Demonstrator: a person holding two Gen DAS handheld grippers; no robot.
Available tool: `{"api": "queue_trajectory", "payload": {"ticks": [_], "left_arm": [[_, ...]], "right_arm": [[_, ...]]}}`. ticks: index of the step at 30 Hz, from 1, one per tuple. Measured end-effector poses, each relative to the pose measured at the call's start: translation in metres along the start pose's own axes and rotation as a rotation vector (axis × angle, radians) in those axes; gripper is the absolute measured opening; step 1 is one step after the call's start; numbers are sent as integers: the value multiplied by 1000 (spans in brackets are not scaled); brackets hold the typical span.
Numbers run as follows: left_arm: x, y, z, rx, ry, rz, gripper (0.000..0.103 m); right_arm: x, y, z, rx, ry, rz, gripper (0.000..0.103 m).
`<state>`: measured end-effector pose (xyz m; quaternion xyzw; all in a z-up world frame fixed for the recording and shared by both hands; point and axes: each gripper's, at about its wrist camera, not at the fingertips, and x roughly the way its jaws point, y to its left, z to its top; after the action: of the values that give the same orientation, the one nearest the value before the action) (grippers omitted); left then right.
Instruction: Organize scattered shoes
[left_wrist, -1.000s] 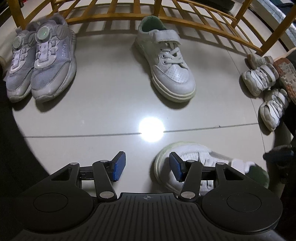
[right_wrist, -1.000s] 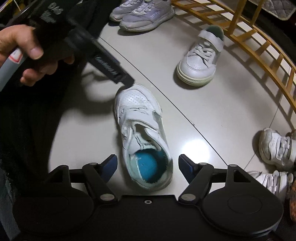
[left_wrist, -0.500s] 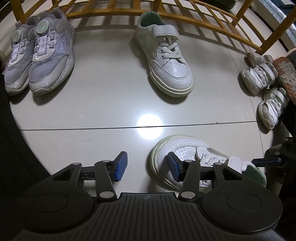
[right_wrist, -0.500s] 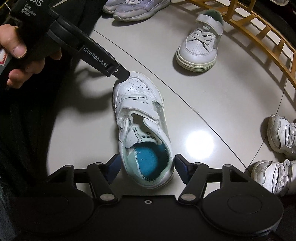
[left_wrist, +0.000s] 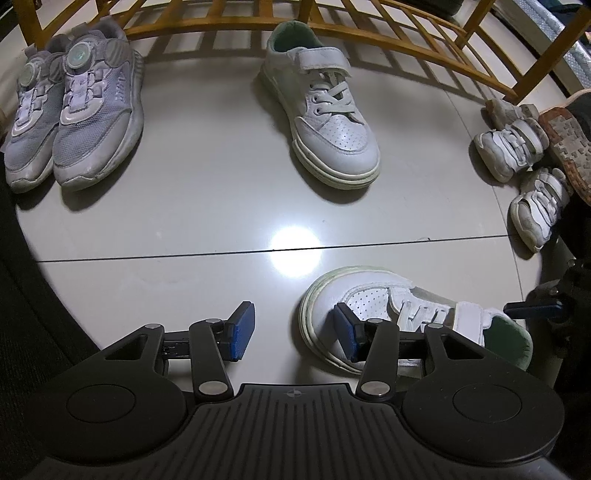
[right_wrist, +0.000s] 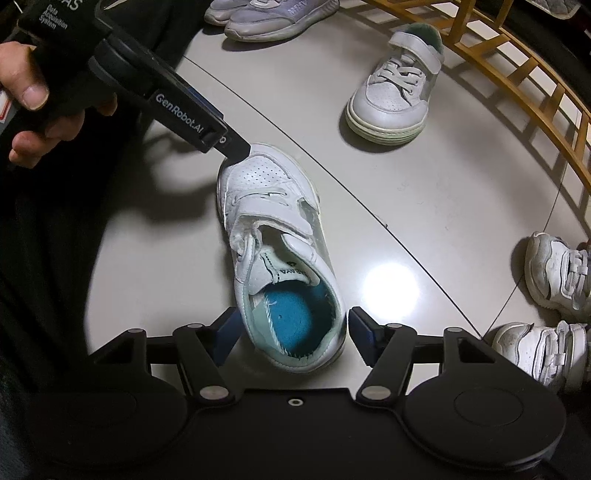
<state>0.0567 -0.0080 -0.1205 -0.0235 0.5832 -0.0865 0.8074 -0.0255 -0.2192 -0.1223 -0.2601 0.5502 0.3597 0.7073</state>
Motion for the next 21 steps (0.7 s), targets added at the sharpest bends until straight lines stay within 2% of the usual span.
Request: {"api": "queue_trajectory", "payload": {"ticks": [8, 17, 21], "left_arm": [[2, -5, 6, 34, -20, 9, 53], [2, -4, 3, 49, -32, -11, 50], [2, -4, 4, 48, -30, -10, 50]], "right_arm": [[0, 0, -2, 16, -4, 0, 67], [-5, 1, -4, 37, -18, -13, 67], [-17, -4, -2, 76, -50, 15, 67]]}}
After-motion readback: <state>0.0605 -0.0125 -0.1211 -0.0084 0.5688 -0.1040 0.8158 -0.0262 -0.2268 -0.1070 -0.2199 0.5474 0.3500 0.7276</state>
